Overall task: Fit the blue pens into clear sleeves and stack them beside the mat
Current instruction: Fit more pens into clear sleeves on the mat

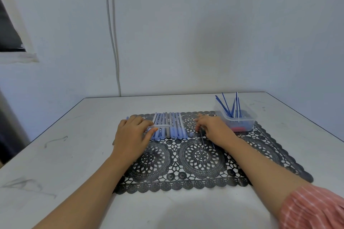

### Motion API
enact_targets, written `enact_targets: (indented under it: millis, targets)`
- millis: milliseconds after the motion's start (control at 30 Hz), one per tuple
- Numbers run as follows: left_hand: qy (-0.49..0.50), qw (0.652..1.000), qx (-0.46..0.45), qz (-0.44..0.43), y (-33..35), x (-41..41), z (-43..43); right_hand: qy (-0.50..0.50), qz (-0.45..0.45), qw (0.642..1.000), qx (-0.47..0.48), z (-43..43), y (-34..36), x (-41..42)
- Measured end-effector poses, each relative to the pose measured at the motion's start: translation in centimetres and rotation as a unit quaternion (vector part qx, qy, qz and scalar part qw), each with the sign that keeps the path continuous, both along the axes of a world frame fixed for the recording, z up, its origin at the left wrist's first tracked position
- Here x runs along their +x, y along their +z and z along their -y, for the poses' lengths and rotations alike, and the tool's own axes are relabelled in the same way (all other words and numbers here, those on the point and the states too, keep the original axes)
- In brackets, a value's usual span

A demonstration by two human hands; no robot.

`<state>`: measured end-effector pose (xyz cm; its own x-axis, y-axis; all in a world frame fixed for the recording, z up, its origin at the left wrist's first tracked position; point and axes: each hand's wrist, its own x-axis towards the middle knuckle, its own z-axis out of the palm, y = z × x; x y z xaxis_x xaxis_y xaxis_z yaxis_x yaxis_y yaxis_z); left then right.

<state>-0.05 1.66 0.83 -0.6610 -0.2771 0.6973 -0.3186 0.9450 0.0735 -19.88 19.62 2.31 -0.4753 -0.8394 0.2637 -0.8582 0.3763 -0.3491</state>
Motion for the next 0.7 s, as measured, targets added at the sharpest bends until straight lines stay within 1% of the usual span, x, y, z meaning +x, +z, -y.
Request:
enact_targets:
  millis: [67, 200, 267, 333, 367, 400, 467, 567, 700]
  targets:
    - [0.000, 1.000, 0.000, -0.004, 0.0, 0.0, -0.1, 0.002, 0.007, 1.000, -0.020, -0.1, 0.2, 0.5]
    - [-0.002, 1.000, -0.002, -0.019, 0.0, 0.1, -0.1, -0.013, -0.004, 0.990, -0.143, 0.0, 1.7, 1.2]
    - [-0.002, 1.000, -0.005, -0.020, 0.0, 0.0, 0.0, -0.045, -0.024, 0.976, -0.213, 0.4, 2.9, 0.8]
    - [-0.001, 1.000, -0.007, -0.021, 0.0, 0.0, 0.0, -0.090, -0.019, 0.953, -0.289, 0.2, 4.1, 0.1]
    - [-0.002, 1.000, -0.008, -0.022, 0.0, 0.0, -0.1, -0.112, -0.012, 0.943, -0.314, -0.1, 4.5, -0.4]
    - [-0.001, 1.000, -0.009, -0.023, 0.0, 0.0, -0.1, -0.135, -0.005, 0.938, -0.319, -0.4, 4.8, -1.1]
    - [-0.001, 1.000, -0.010, -0.023, -0.1, 0.0, 0.0, -0.191, 0.002, 0.944, -0.269, -1.2, 4.7, -2.7]
    - [-0.003, 1.000, -0.009, -0.022, -0.2, -0.2, 0.0, -0.270, 0.026, 0.950, -0.152, -2.2, 4.0, -4.9]
    - [-0.005, 1.000, -0.009, -0.022, -0.2, -0.3, 0.1, -0.311, 0.023, 0.948, -0.066, -2.9, 3.4, -5.7]
